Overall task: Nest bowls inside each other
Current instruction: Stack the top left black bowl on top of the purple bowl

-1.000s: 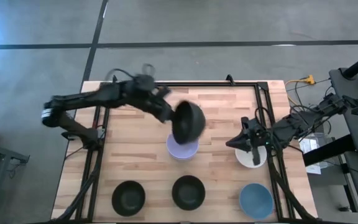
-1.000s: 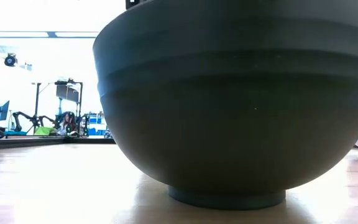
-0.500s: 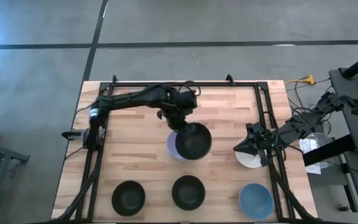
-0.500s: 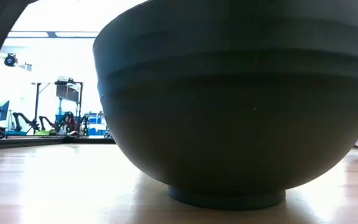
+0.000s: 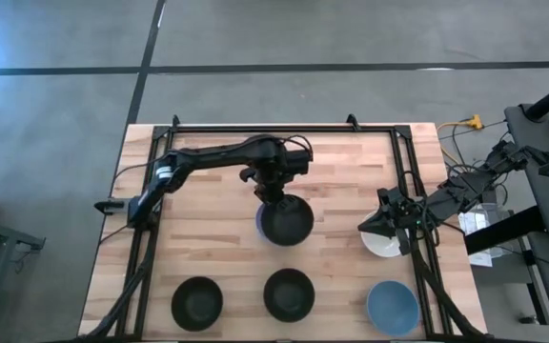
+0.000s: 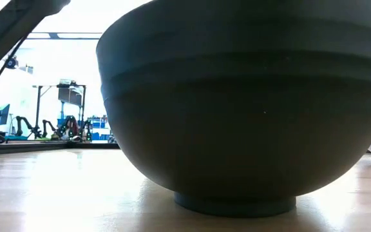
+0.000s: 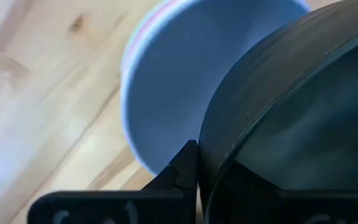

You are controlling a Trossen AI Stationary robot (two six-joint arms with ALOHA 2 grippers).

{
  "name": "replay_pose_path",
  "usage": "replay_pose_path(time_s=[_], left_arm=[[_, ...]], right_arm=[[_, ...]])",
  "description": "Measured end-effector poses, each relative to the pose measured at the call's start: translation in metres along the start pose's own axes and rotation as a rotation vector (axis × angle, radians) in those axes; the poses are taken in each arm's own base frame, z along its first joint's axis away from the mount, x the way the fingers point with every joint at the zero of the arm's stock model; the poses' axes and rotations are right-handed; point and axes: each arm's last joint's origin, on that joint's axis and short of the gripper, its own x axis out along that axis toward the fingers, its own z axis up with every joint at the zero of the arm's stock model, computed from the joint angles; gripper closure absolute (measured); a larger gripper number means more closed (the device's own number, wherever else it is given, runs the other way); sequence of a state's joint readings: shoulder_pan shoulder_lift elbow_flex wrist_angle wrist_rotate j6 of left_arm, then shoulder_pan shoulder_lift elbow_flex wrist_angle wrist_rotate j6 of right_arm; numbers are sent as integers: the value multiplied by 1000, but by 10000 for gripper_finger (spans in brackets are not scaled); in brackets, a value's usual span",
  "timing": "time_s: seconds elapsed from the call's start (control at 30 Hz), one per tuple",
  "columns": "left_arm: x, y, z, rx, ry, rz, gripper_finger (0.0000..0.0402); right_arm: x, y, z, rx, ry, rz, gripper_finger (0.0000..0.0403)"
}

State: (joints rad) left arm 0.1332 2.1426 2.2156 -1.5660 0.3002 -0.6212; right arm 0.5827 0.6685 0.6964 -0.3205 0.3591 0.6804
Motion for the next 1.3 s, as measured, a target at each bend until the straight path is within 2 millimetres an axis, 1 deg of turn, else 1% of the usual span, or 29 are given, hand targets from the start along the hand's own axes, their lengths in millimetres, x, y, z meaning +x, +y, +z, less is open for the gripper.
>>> replay_pose_path(time_s=[0.2, 0.43, 0.57, 0.73, 0.9, 1.03, 1.3], left_arm=[[0, 10, 6, -24, -20, 47, 402], [2, 12, 7, -1, -13, 51, 402], [7, 14, 7, 2, 7, 64, 402], [19, 18, 6, -1, 52, 88, 402], [22, 19, 6, 22, 62, 90, 400], [22, 19, 6, 60, 61, 95, 375], [16, 19, 3, 63, 35, 111, 295]], right_arm=[[0, 0, -2, 2, 17, -3, 394], [-1, 0, -3, 5, 23, -2, 394], [0, 0, -2, 9, 21, -2, 394], [-1, 0, -2, 34, 21, -1, 394], [-1, 1, -3, 59, 26, 6, 394], [-1, 4, -5, 55, 39, 25, 394], [2, 11, -9, 51, 58, 59, 394]])
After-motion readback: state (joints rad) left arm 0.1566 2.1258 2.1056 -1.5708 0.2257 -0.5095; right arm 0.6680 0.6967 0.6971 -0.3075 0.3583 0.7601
